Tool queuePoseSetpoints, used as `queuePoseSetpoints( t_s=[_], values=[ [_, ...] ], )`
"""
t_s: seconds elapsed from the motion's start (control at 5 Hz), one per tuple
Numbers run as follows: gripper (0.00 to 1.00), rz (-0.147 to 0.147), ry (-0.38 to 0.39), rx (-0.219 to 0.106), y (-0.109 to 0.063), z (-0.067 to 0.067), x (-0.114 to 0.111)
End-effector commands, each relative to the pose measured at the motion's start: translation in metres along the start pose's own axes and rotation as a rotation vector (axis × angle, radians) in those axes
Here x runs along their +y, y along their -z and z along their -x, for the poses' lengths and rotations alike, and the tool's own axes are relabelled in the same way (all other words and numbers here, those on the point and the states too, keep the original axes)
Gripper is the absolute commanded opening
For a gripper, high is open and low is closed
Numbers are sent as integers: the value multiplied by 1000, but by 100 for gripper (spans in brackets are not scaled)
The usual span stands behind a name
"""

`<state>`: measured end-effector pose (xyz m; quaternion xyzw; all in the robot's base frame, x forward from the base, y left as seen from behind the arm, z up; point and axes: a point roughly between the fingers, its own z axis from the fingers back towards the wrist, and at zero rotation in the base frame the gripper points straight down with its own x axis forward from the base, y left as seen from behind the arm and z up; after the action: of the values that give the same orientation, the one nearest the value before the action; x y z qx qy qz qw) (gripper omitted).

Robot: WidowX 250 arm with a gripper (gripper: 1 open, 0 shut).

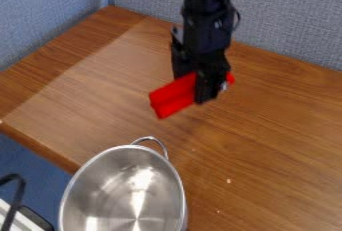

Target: Put the red object in the metal pot

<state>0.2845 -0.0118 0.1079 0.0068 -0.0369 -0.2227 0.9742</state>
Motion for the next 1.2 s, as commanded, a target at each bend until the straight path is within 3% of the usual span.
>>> queuePoseSetpoints(
  t_s=[0.0,0.2,0.4,0.6,0.8,1.0],
  values=[
    [0,-33,-88,-84,-35,13,7],
    [0,-53,-207,-74,-51,55,7],
    [0,-48,-172,-75,-58,79,-21],
    [0,-51,-95,-62,-52,92,-46],
    [0,-76,-65,-23,-31,95,-58],
    [0,-66,-52,-2,-15,93,-72]
  ],
)
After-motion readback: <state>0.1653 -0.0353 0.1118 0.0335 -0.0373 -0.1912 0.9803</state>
